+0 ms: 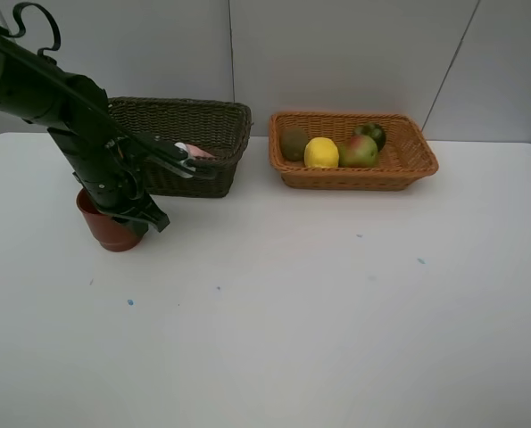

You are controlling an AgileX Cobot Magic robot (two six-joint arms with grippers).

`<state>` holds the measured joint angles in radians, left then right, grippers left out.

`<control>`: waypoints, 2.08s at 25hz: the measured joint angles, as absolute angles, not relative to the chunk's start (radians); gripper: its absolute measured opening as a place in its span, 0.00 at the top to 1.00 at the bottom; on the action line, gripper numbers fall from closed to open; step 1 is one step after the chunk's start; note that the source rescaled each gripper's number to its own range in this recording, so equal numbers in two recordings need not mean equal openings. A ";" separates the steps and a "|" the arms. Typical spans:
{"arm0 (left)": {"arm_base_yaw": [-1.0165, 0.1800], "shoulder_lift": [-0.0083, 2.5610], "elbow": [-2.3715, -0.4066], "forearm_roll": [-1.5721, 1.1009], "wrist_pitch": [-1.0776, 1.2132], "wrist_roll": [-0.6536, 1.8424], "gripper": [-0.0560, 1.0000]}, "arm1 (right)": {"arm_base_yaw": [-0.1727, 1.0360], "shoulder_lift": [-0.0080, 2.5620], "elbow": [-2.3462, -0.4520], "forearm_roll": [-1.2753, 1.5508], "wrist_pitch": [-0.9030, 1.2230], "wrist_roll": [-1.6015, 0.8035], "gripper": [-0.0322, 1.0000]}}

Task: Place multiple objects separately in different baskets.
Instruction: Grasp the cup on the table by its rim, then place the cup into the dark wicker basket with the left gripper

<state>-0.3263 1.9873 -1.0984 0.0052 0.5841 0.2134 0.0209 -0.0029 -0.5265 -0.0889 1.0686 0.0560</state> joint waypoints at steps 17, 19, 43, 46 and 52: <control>-0.326 1.867 -1.165 0.005 0.803 0.220 0.94 | 0.021 -0.003 -0.527 -0.089 1.069 0.056 0.00; -0.326 1.823 -1.200 0.005 0.870 0.220 0.94 | 0.021 -0.003 -0.527 -0.089 1.069 0.056 0.00; -0.326 1.851 -1.469 0.005 0.459 0.212 0.94 | 0.021 -0.003 -0.527 -0.089 1.069 0.056 0.00; -0.326 1.933 -1.469 0.005 0.397 0.203 0.94 | 0.021 -0.003 -0.527 -0.089 1.069 0.056 0.00; -0.326 2.040 -1.469 0.007 0.340 0.199 0.94 | 0.021 -0.003 -0.527 -0.089 1.069 0.056 0.00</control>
<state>-0.3263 2.0402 -1.4695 0.0068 0.3405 0.1988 0.0209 -0.0029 -0.5265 -0.0889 1.0686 0.0560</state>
